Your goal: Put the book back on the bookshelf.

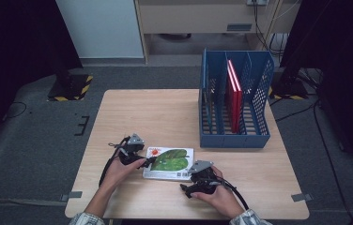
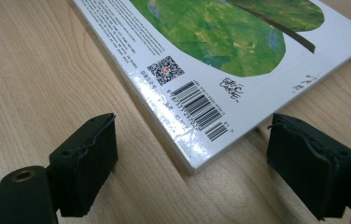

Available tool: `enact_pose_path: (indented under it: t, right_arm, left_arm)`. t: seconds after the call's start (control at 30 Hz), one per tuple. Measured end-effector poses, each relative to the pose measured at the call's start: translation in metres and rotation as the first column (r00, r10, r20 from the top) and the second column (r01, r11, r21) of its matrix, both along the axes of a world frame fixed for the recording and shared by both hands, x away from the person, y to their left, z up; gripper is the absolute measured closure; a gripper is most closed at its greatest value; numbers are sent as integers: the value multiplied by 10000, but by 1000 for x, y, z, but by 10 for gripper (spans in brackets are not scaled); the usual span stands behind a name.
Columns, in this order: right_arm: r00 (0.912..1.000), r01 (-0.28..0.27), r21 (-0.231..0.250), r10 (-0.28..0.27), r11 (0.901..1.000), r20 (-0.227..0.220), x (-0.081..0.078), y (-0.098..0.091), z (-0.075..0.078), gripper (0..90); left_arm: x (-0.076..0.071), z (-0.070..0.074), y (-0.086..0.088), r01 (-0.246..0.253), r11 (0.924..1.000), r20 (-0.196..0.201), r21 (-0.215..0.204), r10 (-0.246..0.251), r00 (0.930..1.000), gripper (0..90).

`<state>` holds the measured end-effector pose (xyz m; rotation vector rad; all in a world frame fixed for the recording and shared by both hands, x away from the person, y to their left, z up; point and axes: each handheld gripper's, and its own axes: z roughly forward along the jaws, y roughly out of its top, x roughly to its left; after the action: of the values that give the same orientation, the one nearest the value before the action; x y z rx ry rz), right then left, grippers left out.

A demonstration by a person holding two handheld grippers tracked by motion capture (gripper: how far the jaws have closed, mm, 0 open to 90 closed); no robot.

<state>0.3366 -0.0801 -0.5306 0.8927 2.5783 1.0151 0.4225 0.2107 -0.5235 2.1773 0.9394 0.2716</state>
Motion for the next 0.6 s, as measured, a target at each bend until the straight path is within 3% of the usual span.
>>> enact_pose_path:
  t: [0.33, 0.6]
  right_arm:
    - [9998, 219, -4, -219, 9998, -30, 1, 2, 0, 159]
    - [9996, 282, 79, -282, 9996, -12, 2, 3, -2, 125]
  left_arm:
    - [5, -1, -4, 30, 9999, -38, -117, -30, 10000, 164]
    - [5, -3, -5, 6, 9998, -313, -174, -11, 9995, 165]
